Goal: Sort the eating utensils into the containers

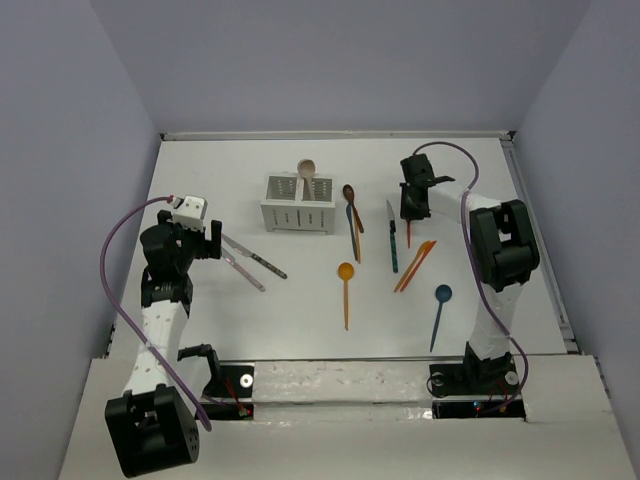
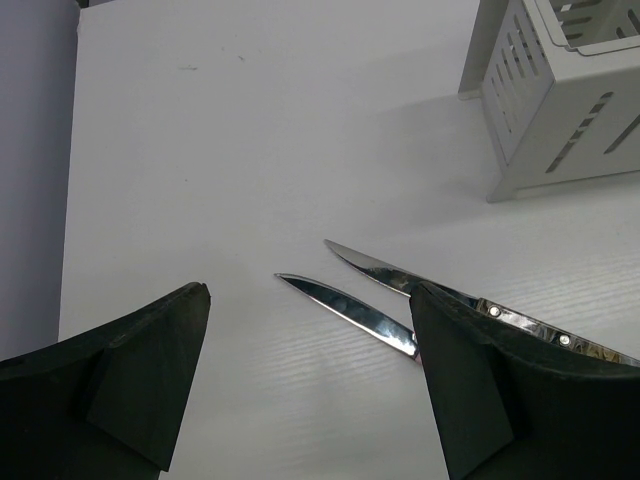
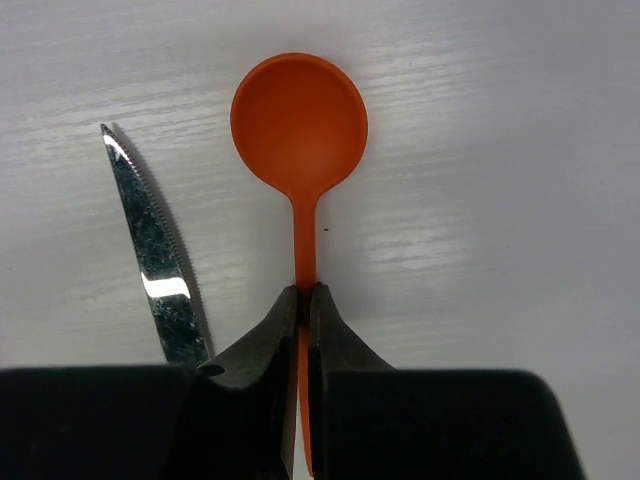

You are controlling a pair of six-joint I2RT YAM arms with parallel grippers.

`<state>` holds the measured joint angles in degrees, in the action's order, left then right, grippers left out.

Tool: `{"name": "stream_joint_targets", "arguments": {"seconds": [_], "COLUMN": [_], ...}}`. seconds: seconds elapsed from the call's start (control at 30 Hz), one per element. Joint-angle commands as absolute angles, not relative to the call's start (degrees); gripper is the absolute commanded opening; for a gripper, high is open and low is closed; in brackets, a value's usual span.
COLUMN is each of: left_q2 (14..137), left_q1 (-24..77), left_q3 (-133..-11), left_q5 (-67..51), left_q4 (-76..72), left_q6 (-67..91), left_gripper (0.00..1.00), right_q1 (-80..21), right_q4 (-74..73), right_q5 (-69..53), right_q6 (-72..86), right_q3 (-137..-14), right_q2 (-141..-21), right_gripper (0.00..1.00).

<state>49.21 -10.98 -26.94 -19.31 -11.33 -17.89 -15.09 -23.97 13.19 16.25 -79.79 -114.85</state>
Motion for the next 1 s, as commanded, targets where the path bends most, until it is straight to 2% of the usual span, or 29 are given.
{"name": "stream_joint_targets", "arguments": {"seconds": [0.0,0.03,0.2,0.33,0.4,0.43,0.5,0.53,0.67,0.97], "left_q2": [47.6,47.5,47.1,46.8,46.6,46.4,46.1,45.8,44.6,44.5], "left_q1": [-11.3,-11.3,-11.3,-11.3,-11.3,-11.3,-11.3,-11.3,-11.3,-11.3], "left_q3": [-26.2,-26.2,-25.8,-25.5,-25.2,-25.2,-25.0,-24.9,-24.3,-23.9], "left_q5": [-19.5,-19.4,-18.9,-18.3,-17.9,-17.9,-17.8,-17.8,-17.7,-18.5], "left_q4": [-14.4,-14.5,-15.2,-15.6,-15.9,-16.0,-16.1,-16.1,-16.3,-16.9], "left_q6": [-17.8,-17.8,-17.8,-17.8,-17.9,-17.8,-17.8,-17.8,-17.9,-17.9], "left_gripper": [0.94,0.94,0.94,0.94,0.95,0.95,0.95,0.95,0.95,0.95], "right_q1": [-14.9,-14.9,-17.7,-30.5,-36.0,-37.2,-39.0,-40.5,-42.2,-42.7], "right_q4": [-25.2,-24.7,-17.6,-2.8,13.1,13.2,23.4,29.6,39.1,43.2], "right_q5": [17.1,16.8,19.6,26.2,26.7,26.1,23.7,23.5,23.4,20.0], "right_q6": [14.2,13.8,9.6,2.1,-1.4,-1.5,-0.9,-0.6,-1.8,-2.8], "right_q3": [-79.7,-79.6,-78.8,-76.0,-74.0,-73.5,-72.7,-72.5,-75.7,-79.3], "right_q2": [-107.1,-107.1,-92.0,-83.1,-81.2,-81.3,-82.5,-85.1,-94.8,-108.5], "right_gripper": [0.00,0.00,0.00,0.00,0.00,0.00,0.00,0.00,0.00,0.00]}}
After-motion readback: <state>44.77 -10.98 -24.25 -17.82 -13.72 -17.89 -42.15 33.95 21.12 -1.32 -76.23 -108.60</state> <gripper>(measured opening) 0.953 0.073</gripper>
